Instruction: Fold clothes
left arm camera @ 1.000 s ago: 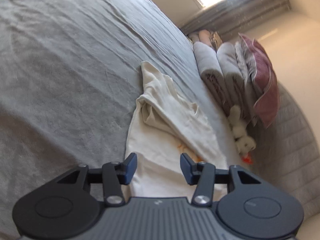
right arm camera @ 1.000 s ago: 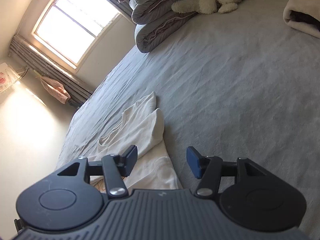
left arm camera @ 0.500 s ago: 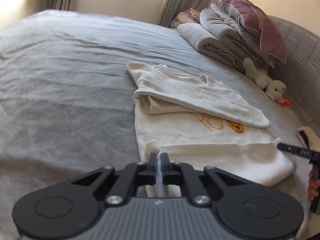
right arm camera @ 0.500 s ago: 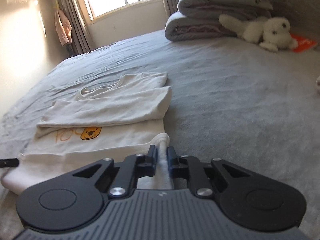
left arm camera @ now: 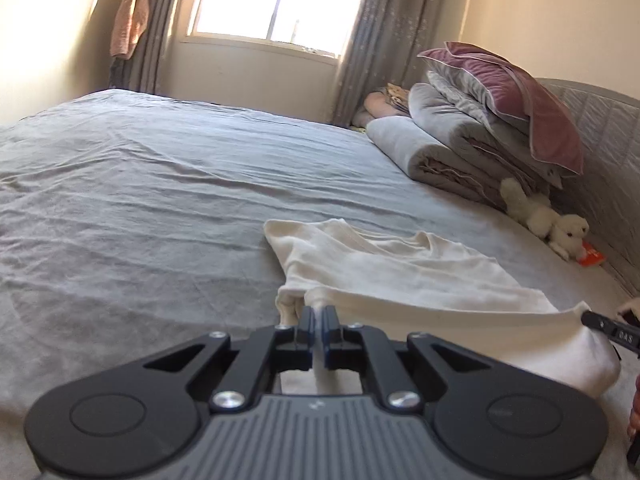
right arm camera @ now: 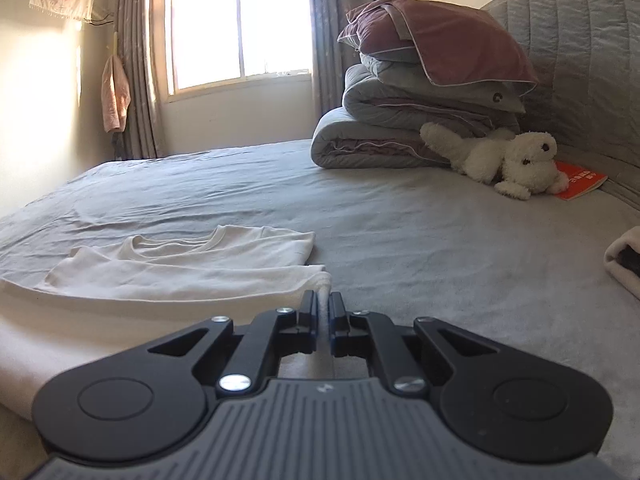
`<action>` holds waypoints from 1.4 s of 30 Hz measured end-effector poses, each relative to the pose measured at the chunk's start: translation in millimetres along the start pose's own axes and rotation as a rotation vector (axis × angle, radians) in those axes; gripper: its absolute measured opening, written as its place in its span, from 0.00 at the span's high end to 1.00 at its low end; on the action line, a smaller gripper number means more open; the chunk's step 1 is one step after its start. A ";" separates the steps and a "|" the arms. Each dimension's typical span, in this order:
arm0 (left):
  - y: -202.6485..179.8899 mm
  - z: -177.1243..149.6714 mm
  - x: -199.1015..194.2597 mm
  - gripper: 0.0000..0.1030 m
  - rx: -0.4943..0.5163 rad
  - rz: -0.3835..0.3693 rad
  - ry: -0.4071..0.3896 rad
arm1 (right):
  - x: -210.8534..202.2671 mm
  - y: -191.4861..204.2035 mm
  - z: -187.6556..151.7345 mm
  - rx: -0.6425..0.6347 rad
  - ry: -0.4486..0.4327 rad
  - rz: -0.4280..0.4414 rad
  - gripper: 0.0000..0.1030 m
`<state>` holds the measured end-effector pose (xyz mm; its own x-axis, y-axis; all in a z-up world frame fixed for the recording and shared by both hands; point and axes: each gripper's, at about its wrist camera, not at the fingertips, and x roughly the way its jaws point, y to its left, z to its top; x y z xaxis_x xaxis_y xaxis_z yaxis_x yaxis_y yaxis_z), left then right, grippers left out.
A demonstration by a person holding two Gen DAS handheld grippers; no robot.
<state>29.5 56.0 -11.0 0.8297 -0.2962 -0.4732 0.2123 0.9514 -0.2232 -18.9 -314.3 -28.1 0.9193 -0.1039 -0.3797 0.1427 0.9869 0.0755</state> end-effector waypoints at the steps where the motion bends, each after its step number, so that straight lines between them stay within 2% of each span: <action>1: 0.0 0.3 4.7 0.96 -0.004 0.007 0.003 | 4.7 1.1 0.3 -0.001 0.002 -0.007 0.94; 6: 2.5 -0.6 26.3 0.96 -0.023 0.041 0.038 | 25.5 4.0 2.4 -0.018 0.030 -0.019 0.94; 12: 0.7 -11.3 44.6 0.94 -0.016 0.098 0.094 | 50.1 0.4 -1.6 -0.011 0.112 -0.010 0.94; 15: -5.1 -13.7 46.1 0.91 0.021 0.122 0.095 | 58.0 -4.2 -3.0 0.025 0.159 -0.006 0.93; 16: -5.5 -13.2 45.3 0.85 0.024 0.133 0.097 | 57.2 -4.7 -1.8 0.032 0.160 -0.004 0.93; 17: -5.2 -11.8 43.3 0.79 0.022 0.148 0.100 | 55.6 -5.1 -0.5 0.039 0.160 -0.006 0.87; 18: -4.5 -9.5 40.5 0.69 0.018 0.163 0.098 | 52.2 -5.3 1.4 0.044 0.154 -0.018 0.75; 19: -3.9 -6.7 35.2 0.67 0.015 0.170 0.084 | 48.3 -5.4 3.5 0.050 0.147 -0.029 0.70; 20: -4.4 -4.1 28.7 0.67 0.015 0.166 0.063 | 42.7 -5.9 6.5 0.058 0.134 -0.036 0.65; 22: -8.2 -0.1 16.5 0.67 0.022 0.141 0.022 | 30.4 -6.8 13.0 0.074 0.103 -0.027 0.64; 26: -28.1 -0.4 1.4 0.67 0.072 0.028 -0.021 | 10.2 10.4 16.8 0.053 0.066 0.025 0.64; 31: -53.0 -21.4 10.8 0.67 0.184 -0.033 0.047 | 8.2 51.2 -4.0 -0.076 0.125 0.110 0.64; 35: -43.3 -42.4 12.1 0.67 0.208 -0.044 0.101 | 7.0 54.4 -23.2 -0.161 0.158 0.115 0.64; 38: -21.8 -42.6 7.1 0.68 0.138 -0.080 0.117 | 7.3 31.6 -25.4 -0.114 0.176 0.120 0.65; 40: -8.9 -39.2 4.3 0.77 0.080 -0.091 0.127 | 4.2 20.7 -23.3 -0.081 0.180 0.122 0.66; 42: -4.4 -34.5 0.5 0.78 0.039 -0.091 0.130 | -1.1 19.8 -20.6 -0.067 0.171 0.119 0.64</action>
<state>11.2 48.7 -39.6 0.7328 -0.3869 -0.5597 0.3052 0.9221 -0.2379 -24.6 -292.1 -45.2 0.8518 0.0305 -0.5230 0.0073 0.9975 0.0702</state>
